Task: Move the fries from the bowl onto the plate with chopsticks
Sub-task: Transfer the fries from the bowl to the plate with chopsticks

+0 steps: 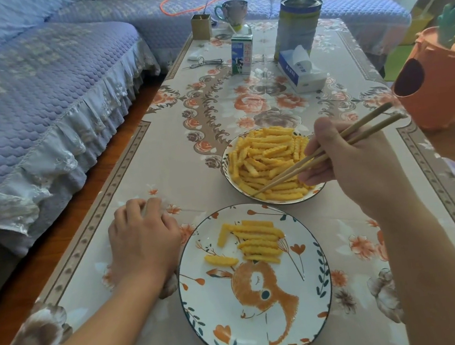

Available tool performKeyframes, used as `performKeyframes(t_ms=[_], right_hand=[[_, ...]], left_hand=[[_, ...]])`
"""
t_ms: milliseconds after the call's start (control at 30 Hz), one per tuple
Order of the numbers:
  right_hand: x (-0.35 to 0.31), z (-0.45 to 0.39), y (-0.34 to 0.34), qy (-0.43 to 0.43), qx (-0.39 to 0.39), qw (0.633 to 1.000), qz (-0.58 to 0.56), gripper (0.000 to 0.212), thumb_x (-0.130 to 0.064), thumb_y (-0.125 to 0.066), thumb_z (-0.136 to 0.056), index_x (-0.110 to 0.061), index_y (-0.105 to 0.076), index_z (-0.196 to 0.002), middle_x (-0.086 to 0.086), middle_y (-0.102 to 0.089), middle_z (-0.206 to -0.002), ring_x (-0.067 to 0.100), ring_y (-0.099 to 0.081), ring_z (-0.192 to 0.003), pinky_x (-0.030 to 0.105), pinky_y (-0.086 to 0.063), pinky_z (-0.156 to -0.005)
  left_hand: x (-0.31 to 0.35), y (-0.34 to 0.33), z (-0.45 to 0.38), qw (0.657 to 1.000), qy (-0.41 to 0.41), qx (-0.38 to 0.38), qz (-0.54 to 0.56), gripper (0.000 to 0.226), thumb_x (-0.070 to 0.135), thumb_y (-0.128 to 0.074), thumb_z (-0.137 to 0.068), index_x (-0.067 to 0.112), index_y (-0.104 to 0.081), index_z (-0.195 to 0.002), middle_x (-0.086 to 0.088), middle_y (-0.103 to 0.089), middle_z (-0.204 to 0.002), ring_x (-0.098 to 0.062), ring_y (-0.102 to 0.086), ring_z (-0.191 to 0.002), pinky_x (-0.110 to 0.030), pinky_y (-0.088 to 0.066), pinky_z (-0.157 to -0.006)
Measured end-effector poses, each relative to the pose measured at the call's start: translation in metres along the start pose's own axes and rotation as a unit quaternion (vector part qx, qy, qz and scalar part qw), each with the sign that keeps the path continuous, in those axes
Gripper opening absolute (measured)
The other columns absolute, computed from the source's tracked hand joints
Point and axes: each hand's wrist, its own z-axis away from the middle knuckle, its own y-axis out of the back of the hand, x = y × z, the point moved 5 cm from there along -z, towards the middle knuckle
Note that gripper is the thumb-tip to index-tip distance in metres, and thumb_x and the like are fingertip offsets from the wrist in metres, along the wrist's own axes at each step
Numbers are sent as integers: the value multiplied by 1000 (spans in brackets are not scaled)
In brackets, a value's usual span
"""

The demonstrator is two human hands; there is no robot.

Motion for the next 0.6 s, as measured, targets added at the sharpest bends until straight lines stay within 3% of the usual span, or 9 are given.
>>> performKeyframes(t_ms=[367, 600], right_hand=[[-4, -1, 10, -20, 33, 997, -74, 49, -39, -47, -106, -4, -66, -76, 16, -70, -61, 33, -73, -56, 37, -63, -54], [-23, 18, -9, -69, -62, 995, -47, 56, -42, -47, -105, 1, -64, -74, 19, -67, -57, 34, -70, -51, 34, -59, -46]], left_hand=[[1, 0, 0, 1000, -5, 4, -2, 29, 17, -59, -90, 12, -67, -118, -16, -59, -117, -37, -51, -109, -52, -45, -89], [1, 1, 0, 1000, -2, -4, -3, 30, 19, -57, -91, 13, -66, -120, -15, -58, -119, -36, -50, -110, -52, -44, -91]])
